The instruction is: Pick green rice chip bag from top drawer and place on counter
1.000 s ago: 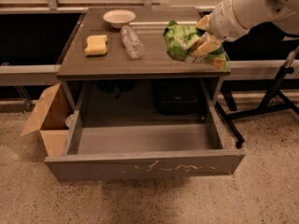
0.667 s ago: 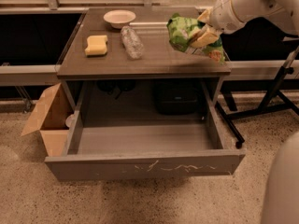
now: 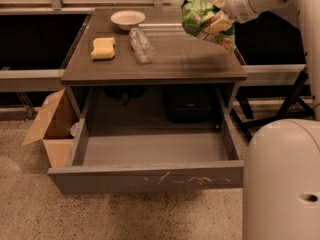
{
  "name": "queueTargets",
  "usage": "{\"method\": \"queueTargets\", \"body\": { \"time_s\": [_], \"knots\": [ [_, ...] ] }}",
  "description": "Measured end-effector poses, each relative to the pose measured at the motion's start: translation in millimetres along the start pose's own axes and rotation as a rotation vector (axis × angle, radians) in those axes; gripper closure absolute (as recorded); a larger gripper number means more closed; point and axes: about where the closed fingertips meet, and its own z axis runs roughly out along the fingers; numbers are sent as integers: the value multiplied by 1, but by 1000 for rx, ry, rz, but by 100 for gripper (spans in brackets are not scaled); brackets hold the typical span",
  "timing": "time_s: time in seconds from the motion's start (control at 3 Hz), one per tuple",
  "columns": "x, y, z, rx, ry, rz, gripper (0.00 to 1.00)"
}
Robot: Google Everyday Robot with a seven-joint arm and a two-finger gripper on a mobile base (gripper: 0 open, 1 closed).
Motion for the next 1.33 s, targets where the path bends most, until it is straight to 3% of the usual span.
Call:
{"method": "queueTargets", "body": {
  "time_s": [1.0,1.33],
  "knots": [
    [14,-16,21,38,-29,54,4],
    [14,-18,15,47,-32,52,0]
  ]
}}
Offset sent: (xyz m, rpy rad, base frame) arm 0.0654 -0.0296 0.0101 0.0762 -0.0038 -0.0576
